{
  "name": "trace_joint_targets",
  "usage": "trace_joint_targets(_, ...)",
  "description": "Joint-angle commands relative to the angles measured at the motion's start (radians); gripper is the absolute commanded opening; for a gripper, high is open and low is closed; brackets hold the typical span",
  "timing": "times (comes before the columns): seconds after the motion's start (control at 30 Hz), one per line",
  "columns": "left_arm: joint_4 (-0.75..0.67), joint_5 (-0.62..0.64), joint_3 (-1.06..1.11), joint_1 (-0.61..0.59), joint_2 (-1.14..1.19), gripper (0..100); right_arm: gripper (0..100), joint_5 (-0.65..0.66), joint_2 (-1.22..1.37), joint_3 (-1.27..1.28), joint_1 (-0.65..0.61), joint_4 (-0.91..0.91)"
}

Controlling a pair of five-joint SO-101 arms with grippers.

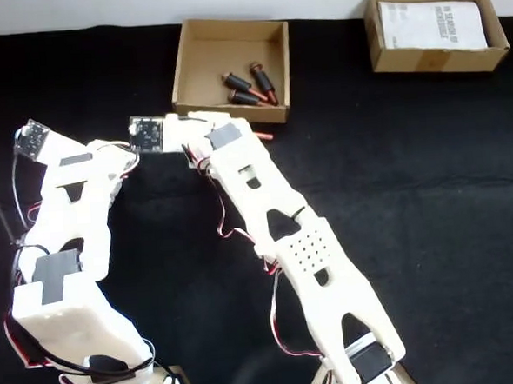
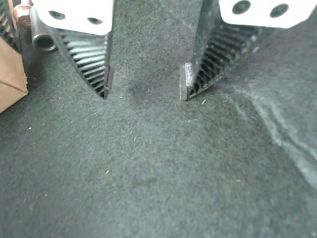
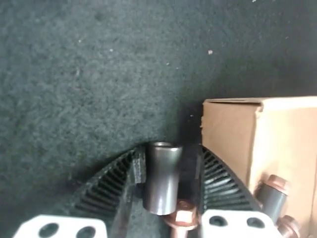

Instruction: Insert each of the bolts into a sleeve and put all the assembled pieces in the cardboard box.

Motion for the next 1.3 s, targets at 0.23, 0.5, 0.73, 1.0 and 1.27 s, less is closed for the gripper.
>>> trace_joint_targets(0.23,-0.009,0.006,-0.038,-0.025,-0.007,22,4.9,-0.018,0.151,-0.268,0.019,0.108)
trace_joint_targets(0.5,-0.009,0.006,-0.039,-0.021,-0.007,22,0.9,-0.097,0.165,-0.337,0.019,0.105)
trace_joint_targets(0.73,-0.009,0.005,-0.039,-0.018,-0.007,22,0.8,-0.149,0.162,-0.667,0.041,0.134)
trace_joint_targets(1.0,-0.009,0.000,-0.038,0.008,-0.007,22,0.8,-0.238,-0.148,-0.662,0.079,0.366)
trace_joint_targets(1.27,-0.009,-0.021,-0.033,0.012,-0.007,22,0.8,-0.338,-0.493,-0.659,0.111,0.719)
